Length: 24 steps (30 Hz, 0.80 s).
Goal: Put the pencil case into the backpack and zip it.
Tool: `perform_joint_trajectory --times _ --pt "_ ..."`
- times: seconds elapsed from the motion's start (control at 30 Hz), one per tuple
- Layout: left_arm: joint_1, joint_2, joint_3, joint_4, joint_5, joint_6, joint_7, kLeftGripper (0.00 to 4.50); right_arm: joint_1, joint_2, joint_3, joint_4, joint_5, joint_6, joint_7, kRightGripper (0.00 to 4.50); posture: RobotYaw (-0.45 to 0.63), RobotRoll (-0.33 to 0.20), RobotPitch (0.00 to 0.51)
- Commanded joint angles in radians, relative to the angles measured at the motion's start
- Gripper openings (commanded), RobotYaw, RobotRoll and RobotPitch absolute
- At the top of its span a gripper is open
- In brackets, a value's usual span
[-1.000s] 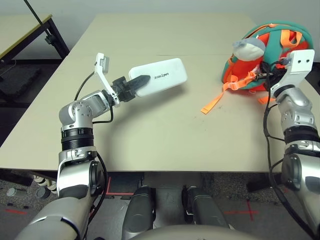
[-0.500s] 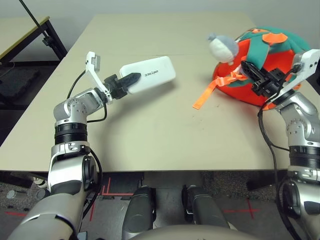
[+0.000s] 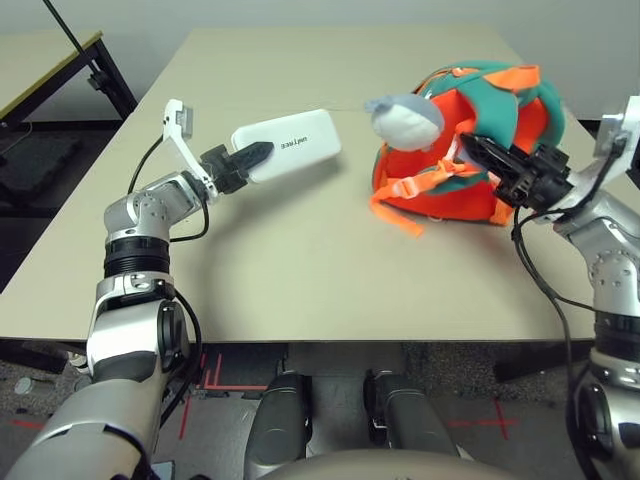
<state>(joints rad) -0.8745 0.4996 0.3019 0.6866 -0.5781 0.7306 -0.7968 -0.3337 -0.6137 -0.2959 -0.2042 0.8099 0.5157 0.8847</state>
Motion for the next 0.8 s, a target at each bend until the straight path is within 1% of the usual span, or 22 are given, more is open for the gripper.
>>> perform_joint_trajectory --times 0.03,0.1,0.17,0.3,0.47,0.53,0.6,0.8 --pt "-0.053 0.050 -0.011 0.034 0.024 -0.024 -0.059 1.26 0.041 -0.067 -0.060 -0.122 0.133 0.077 0.070 0.04 0.10 0.000 0.081" --pt "-0.076 0.071 -0.023 0.042 0.027 -0.019 -0.099 1.26 0.093 -0.117 -0.075 -0.139 0.168 0.123 0.107 0.04 0.09 0.000 0.084" --pt "-0.087 0.087 -0.044 0.034 0.034 -0.016 -0.154 1.26 0.130 -0.148 -0.076 -0.136 0.176 0.145 0.123 0.04 0.09 0.000 0.086" --pt "-0.107 0.140 -0.131 0.000 0.079 -0.056 -0.303 1.26 0.163 -0.183 -0.052 -0.106 0.128 0.145 0.139 0.04 0.09 0.000 0.092" --pt "-0.154 0.187 -0.230 -0.042 0.138 -0.105 -0.447 1.26 0.159 -0.190 -0.003 -0.072 0.062 0.126 0.147 0.04 0.10 0.000 0.099" --pt "-0.163 0.216 -0.306 -0.065 0.206 -0.167 -0.508 1.26 0.146 -0.187 0.021 -0.056 0.034 0.116 0.145 0.04 0.10 0.000 0.099" --pt "-0.179 0.230 -0.344 -0.069 0.242 -0.203 -0.541 1.26 0.138 -0.187 0.038 -0.046 0.017 0.113 0.152 0.04 0.10 0.000 0.099" --pt "-0.225 0.219 -0.359 -0.125 0.237 -0.173 -0.591 1.26 0.129 -0.179 0.053 -0.037 -0.003 0.107 0.162 0.04 0.11 0.000 0.100"
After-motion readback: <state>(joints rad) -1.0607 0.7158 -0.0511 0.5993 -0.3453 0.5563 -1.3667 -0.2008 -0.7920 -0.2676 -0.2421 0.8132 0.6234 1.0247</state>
